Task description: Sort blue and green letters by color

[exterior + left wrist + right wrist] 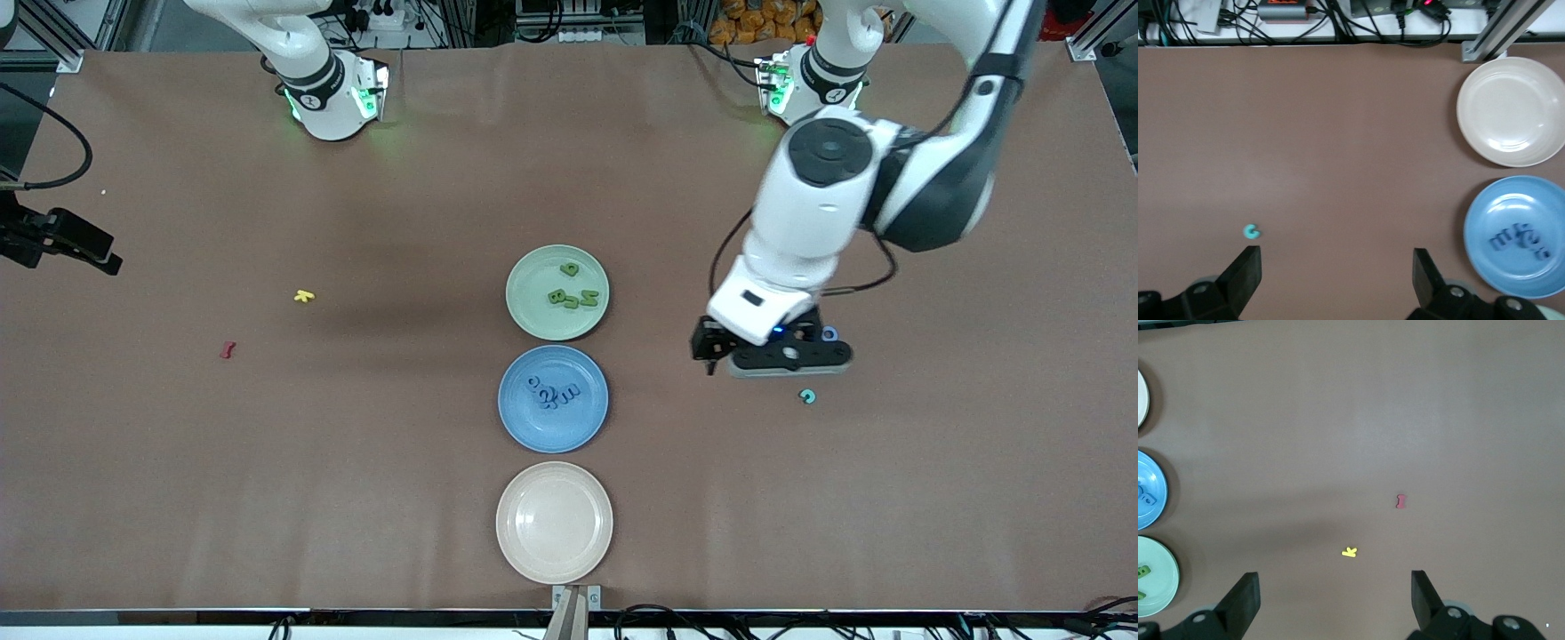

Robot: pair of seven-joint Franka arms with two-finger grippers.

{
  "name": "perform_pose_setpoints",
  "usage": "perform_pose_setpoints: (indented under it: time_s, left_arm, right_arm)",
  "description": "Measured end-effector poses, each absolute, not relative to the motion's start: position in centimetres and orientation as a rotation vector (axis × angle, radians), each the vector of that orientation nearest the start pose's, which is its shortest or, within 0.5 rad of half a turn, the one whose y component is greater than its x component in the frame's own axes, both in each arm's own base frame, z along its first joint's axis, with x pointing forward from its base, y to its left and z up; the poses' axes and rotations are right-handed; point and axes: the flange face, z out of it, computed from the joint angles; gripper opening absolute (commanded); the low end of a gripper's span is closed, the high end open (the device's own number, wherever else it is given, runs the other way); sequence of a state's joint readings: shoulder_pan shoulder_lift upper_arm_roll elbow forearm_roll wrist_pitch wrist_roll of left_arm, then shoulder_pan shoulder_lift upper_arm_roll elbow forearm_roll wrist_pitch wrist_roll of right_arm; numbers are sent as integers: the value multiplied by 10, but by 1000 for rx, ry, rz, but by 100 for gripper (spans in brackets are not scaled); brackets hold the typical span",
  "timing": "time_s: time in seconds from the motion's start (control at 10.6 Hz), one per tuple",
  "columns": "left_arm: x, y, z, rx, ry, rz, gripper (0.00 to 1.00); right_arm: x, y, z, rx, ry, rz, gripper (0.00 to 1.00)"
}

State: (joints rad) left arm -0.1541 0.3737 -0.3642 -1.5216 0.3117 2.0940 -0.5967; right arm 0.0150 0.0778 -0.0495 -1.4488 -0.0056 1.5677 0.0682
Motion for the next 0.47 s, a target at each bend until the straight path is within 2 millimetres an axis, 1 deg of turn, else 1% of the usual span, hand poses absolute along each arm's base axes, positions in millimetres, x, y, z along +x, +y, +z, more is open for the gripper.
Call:
perform_pose_setpoints:
  time_s: [0.19,0.38,0.47]
  left_arm:
    - [633,-245,496,-3102,137,-357,100]
    - [634,-198,520,-3111,216,-298,100]
    - [631,-174,535,-3118,222,-273,100]
  right_arm:
    - [579,-14,637,-3146,147,-63,100]
    - [579,-12,637,-3146,142,-60,100]
    - [579,-12,637,-3146,141,-59,100]
